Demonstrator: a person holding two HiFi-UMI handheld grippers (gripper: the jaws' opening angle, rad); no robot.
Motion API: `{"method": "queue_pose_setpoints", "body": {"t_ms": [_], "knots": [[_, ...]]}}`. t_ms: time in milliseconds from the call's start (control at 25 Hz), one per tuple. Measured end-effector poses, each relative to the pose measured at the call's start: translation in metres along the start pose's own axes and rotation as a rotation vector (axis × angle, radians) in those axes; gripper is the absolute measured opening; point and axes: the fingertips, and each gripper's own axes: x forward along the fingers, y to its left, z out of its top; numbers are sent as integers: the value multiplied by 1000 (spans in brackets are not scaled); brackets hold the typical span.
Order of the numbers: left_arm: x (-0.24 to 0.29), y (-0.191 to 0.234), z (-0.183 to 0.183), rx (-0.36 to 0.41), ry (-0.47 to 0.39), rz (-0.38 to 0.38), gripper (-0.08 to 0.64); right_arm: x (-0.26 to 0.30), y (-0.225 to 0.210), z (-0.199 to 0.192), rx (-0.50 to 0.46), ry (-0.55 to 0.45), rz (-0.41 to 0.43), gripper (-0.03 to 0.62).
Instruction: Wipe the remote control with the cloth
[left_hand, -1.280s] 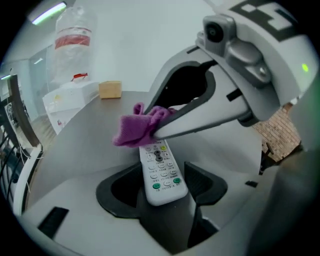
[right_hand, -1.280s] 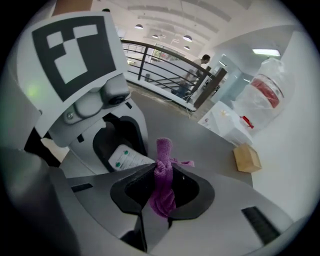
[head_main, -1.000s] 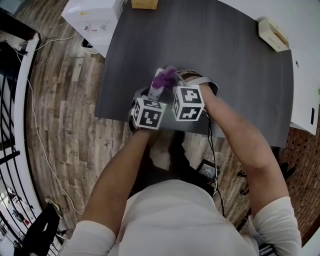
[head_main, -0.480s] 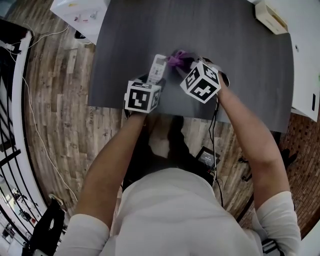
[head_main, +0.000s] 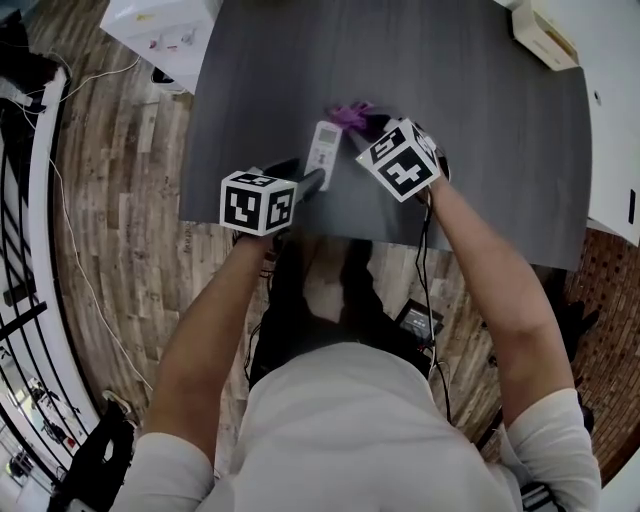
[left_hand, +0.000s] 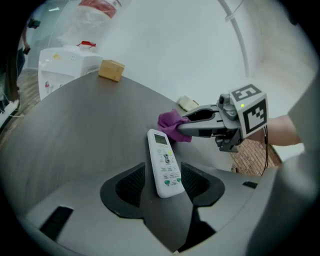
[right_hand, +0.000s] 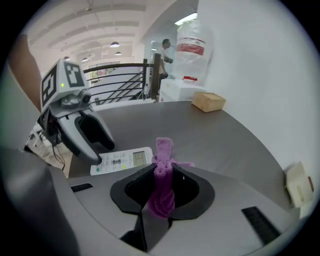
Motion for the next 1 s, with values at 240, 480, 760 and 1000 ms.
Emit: {"method": "queue_pose_setpoints", "body": {"t_ms": [240, 480, 760, 1000], "knots": [[13, 3, -2, -101, 51, -4, 132, 11, 6, 6, 195, -36, 14, 89], [19, -1, -2, -226, 51, -15, 129, -3, 38, -4, 335, -97, 68, 89], [20, -1, 0, -348, 10, -4, 123, -24, 78, -21, 548, -158, 180, 89], [21, -2, 1, -353, 0, 14, 123, -44, 116, -31, 641, -172, 309, 89]]}}
